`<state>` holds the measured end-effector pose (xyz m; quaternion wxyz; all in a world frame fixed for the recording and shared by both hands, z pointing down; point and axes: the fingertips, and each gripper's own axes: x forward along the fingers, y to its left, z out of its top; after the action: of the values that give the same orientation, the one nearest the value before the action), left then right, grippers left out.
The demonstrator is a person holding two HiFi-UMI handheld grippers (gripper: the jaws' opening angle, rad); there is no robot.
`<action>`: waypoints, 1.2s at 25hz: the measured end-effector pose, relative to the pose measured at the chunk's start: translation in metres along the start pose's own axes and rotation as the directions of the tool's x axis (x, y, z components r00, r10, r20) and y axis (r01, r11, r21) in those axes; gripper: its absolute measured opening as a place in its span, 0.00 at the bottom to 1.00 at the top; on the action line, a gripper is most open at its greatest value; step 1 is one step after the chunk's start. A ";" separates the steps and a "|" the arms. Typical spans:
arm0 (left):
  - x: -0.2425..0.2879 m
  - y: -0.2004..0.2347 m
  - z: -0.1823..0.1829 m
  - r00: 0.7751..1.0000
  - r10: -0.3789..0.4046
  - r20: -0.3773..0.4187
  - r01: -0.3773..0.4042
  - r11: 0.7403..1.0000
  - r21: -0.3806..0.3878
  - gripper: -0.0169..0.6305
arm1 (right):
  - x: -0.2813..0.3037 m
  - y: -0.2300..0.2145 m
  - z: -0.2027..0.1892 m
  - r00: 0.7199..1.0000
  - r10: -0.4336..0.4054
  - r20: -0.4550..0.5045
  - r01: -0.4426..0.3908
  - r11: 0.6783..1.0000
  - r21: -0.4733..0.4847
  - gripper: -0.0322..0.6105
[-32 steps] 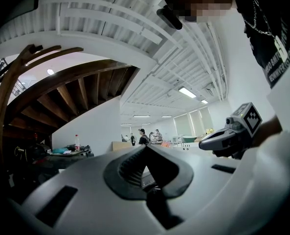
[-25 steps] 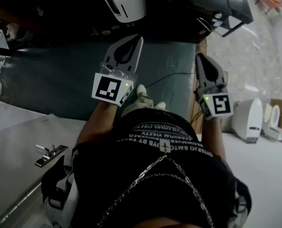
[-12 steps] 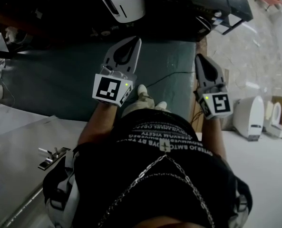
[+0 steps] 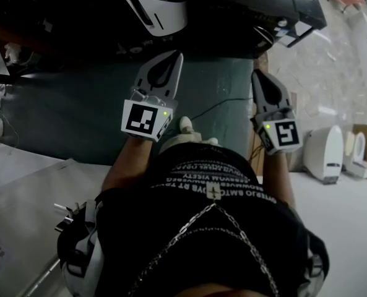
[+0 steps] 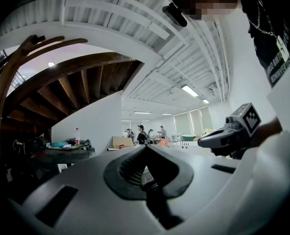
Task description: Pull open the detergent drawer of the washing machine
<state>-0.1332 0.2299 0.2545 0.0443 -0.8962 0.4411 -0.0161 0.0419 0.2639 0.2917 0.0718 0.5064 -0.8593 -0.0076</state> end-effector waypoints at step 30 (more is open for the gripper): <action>0.039 0.125 -0.027 0.998 -0.058 0.007 0.059 0.996 -0.060 0.02 | 0.123 0.012 0.018 0.998 -0.042 -0.046 0.042 0.999 -0.002 0.05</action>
<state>-0.2100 0.1209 0.2695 0.0181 -0.9097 0.4149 -0.0018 -0.0298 0.1617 0.2892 0.0916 0.5245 -0.8464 0.0023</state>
